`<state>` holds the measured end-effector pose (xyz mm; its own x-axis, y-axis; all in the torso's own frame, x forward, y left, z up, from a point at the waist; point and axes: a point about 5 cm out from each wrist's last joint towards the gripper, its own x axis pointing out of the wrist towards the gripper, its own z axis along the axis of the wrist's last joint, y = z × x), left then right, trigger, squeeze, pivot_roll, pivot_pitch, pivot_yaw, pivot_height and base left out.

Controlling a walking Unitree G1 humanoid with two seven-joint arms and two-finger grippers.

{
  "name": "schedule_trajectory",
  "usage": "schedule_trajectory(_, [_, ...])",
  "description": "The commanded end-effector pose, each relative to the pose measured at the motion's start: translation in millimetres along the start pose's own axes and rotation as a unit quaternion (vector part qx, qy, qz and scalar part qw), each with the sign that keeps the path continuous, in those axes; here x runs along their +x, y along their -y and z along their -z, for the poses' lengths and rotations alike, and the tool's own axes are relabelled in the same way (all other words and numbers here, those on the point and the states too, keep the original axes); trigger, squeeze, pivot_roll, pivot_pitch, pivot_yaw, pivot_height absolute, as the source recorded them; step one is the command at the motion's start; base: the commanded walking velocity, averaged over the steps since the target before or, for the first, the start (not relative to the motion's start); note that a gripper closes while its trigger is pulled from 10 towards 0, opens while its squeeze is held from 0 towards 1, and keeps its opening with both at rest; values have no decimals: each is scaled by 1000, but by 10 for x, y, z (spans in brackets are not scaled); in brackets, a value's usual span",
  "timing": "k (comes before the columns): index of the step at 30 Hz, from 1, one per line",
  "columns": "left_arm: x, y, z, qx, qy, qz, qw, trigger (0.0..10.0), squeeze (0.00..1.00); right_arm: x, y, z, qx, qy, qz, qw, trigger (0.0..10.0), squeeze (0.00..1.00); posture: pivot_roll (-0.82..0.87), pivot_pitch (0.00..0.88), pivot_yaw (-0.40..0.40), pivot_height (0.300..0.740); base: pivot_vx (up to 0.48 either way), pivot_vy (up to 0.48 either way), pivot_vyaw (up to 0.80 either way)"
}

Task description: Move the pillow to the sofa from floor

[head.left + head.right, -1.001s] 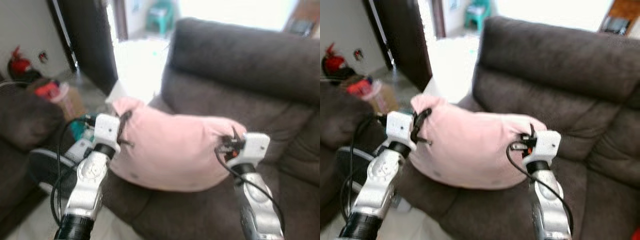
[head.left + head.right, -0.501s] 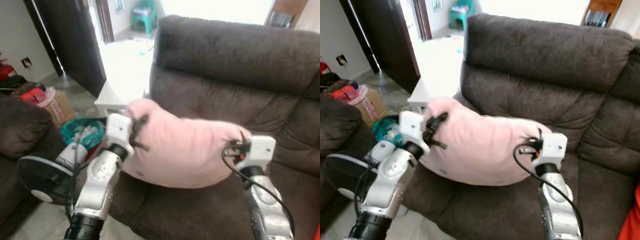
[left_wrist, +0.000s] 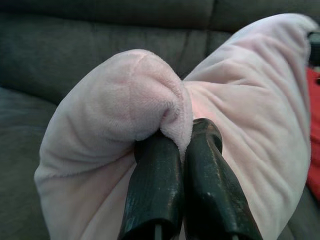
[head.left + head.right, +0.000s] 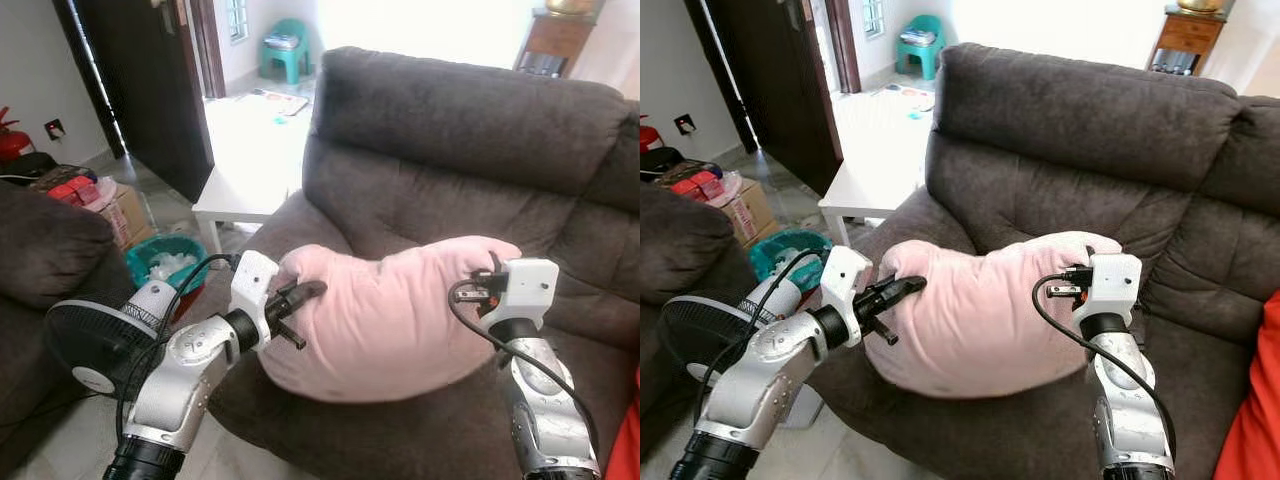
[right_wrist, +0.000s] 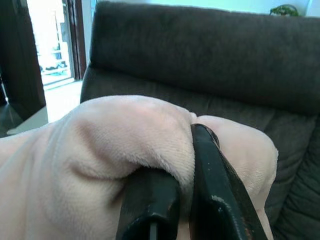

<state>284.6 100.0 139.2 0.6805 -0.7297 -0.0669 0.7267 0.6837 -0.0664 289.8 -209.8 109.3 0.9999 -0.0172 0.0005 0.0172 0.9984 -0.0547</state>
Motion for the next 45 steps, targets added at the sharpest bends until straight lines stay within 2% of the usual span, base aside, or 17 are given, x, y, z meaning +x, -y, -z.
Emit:
schedule_trajectory(1, [57,153,-128,12,22,53,998,10000,0,64,-144,-130,-4,26,-44,999,10000,0,59,16,-31,740,0,0,0])
schedule_trajectory(9, [-24,135,21,0,-15,56,998,10000,0,42,-158,-71,-6,13,-58,998,10000,0,61,17,-32,740,0,0,0])
schedule_trajectory(10, [-30,131,38,0,-18,55,998,10000,0,40,-160,-67,-6,12,-58,998,10000,380,60,17,-32,740,0,0,0])
schedule_trajectory(12, [-38,128,76,-2,-25,52,998,10000,0,39,-162,-58,-8,10,-59,998,10000,729,59,18,-32,740,0,0,0])
schedule_trajectory(13, [-39,126,87,-4,-26,50,998,10000,0,39,-162,-55,-8,9,-59,998,10000,851,59,18,-32,740,0,0,0])
schedule_trajectory(14, [-40,125,94,-5,-27,49,998,10000,0,39,-162,-53,-7,8,-59,998,10000,851,59,18,-32,740,0,0,0])
schedule_trajectory(15, [-42,122,107,-7,-27,47,999,10000,0,37,-165,-48,-8,7,-60,998,10000,973,59,18,-32,740,0,0,0])
schedule_trajectory(22, [-75,71,178,-9,-35,27,999,10000,0,32,-170,-11,-12,0,-59,998,10000,957,60,21,-33,740,0,0,0])
schedule_trajectory(25, [-83,62,185,-10,-36,24,999,10000,0,32,-166,-9,-13,0,-60,998,10000,1000,62,23,-34,740,0,0,0])
schedule_trajectory(32, [-82,57,209,-6,-39,20,999,10000,0,33,-161,-8,-16,-1,-61,998,10000,1000,60,24,-35,740,0,0,0])
schedule_trajectory(36, [-94,34,244,-1,-44,11,999,10000,0,31,-148,32,-47,-17,-78,996,10000,1000,58,24,-35,740,0,0,0])
schedule_trajectory(37, [-96,26,248,3,-44,8,999,10000,0,26,-147,72,-64,-31,-85,994,10000,0,58,24,-35,740,0,0,0])
schedule_trajectory(38, [-98,21,255,4,-44,6,999,10000,0,21,-118,157,-89,-58,-80,991,10000,0,58,24,-35,740,0,0,0])
schedule_trajectory(43, [-102,-23,273,6,-40,-17,999,10000,0,3,-38,279,-95,-92,-55,990,10000,0,60,23,-37,740,0,0,0])
schedule_trajectory(45, [-120,-102,294,13,-36,-49,998,10000,0,-16,-2,328,-96,-102,-43,989,10000,0,60,23,-37,740,0,0,0])
